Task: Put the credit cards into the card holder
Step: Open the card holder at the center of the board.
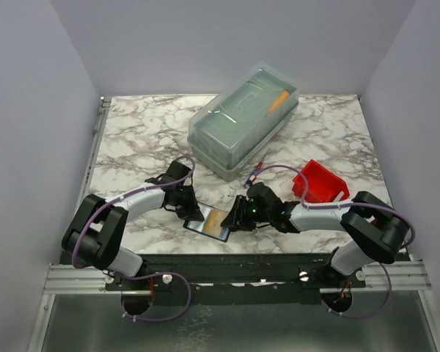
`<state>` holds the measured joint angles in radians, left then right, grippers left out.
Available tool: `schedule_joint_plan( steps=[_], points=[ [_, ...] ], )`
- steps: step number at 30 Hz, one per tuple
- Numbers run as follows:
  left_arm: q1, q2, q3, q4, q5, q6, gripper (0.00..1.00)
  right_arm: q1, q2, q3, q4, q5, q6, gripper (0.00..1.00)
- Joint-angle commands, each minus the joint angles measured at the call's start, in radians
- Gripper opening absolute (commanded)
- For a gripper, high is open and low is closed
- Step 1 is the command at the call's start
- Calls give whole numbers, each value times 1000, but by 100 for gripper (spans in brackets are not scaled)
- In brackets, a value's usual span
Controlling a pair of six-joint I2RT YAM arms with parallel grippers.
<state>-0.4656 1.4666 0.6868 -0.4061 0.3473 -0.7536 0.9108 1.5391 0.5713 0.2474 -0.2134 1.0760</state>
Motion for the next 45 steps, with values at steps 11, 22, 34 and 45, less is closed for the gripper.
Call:
schedule_joint_plan(
  steps=[11,22,34,45],
  points=[
    [-3,44,-92,85,-4,-66,0,-7,68,32,3,-14,82,47],
    [-4,103,-114,108,17,-75,0,-13,122,94,4,-48,65,52],
    [-3,100,-111,113,24,-70,0,-8,60,177,-69,-62,-51,52],
    [5,57,-111,113,40,-77,8,-1,120,249,-78,-98,-95,54]
  ],
)
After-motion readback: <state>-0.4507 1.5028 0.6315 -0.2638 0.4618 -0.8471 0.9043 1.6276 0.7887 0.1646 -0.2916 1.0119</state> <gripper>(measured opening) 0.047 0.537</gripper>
